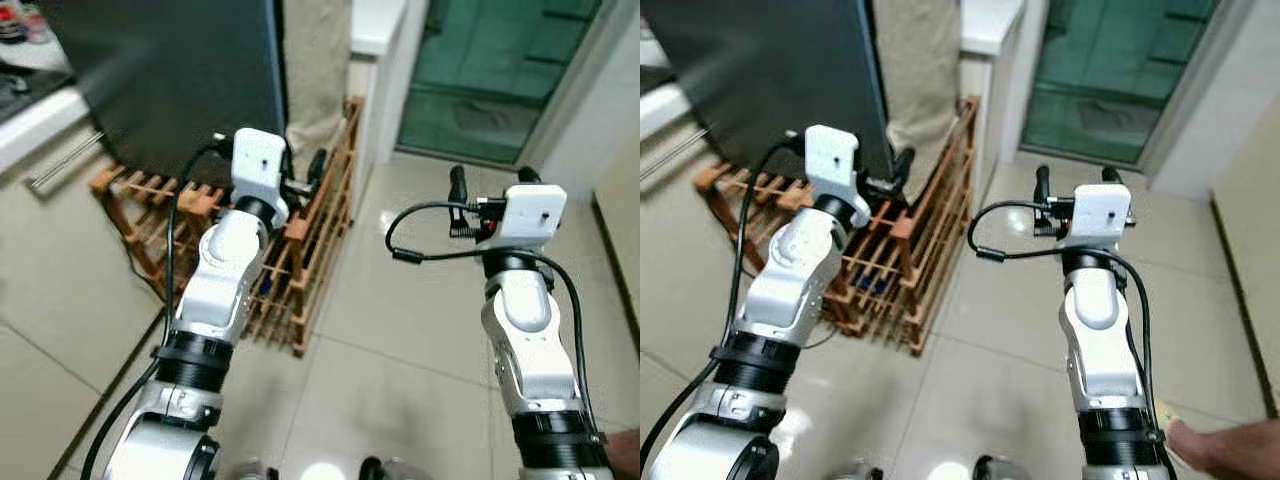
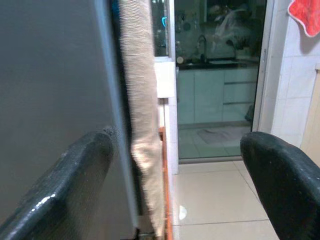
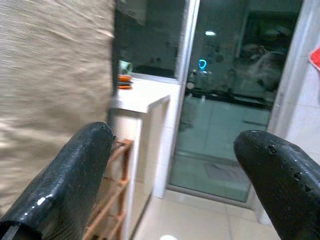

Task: Restocking fridge

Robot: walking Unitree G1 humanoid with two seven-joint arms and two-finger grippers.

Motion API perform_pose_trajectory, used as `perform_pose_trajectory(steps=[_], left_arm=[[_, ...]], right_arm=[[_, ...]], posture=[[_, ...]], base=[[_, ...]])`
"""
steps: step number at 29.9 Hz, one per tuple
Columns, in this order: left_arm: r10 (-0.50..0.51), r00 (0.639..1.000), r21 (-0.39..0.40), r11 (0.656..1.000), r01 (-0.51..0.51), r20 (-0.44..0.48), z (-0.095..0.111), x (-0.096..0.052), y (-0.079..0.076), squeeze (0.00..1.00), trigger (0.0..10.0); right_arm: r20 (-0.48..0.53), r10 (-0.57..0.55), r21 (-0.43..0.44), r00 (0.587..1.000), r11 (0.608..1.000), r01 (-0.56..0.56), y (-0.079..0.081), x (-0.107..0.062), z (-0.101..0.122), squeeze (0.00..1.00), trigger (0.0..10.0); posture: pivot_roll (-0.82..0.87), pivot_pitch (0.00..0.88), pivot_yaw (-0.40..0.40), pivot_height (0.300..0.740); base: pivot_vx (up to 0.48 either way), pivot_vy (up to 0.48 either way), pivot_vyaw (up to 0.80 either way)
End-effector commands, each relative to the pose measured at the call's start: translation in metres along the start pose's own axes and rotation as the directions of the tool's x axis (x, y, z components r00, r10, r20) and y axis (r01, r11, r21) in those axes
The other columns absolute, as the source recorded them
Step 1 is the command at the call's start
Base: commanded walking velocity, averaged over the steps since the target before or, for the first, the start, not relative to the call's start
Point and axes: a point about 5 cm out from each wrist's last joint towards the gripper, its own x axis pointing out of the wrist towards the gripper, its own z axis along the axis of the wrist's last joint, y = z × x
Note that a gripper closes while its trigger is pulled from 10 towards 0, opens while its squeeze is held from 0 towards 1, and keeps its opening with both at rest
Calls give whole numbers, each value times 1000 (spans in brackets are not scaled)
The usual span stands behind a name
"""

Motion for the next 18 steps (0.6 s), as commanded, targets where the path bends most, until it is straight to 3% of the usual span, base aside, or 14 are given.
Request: perform_pose_trajectory(steps=[1,5,7,9,10,12,18], left_arm=[[-4,1000,14,1000,4,3,2,0,3,0,10000],[-13,1000,0,1000,13,3,2,1,1,0,10000],[-20,1000,2,1000,20,-4,1,1,-1,0,10000],[13,999,-125,992,-19,-46,-4,2,-1,0,10000],[13,999,-125,992,-19,-46,-4,2,-1,0,10000],[54,992,-217,973,-77,-112,-17,-3,-2,0,10000],[40,989,-193,979,-67,-142,-27,-12,-11,0,10000]], right_arm=[[17,11,1,1000,1000,-11,2,0,2,271,10000],[17,7,-1,1000,1000,-7,1,0,2,271,10000],[17,4,-1,1000,1000,-4,1,0,2,275,10000],[37,-34,24,999,999,34,-5,-1,5,271,10000],[37,-34,24,999,999,34,-5,-1,5,271,10000],[39,-113,49,993,993,111,-19,-7,4,278,10000],[-21,-144,41,989,989,145,-28,-22,-8,278,10000]], posture=[[-113,67,9,732],[-115,64,13,732],[-115,62,13,732],[-115,60,14,732],[-115,60,14,732],[-118,59,15,732],[-122,64,18,732]], base=[[0,454,0],[0,442,0],[0,0,0],[0,0,0],[0,0,0],[0,0,0],[0,0,0]])
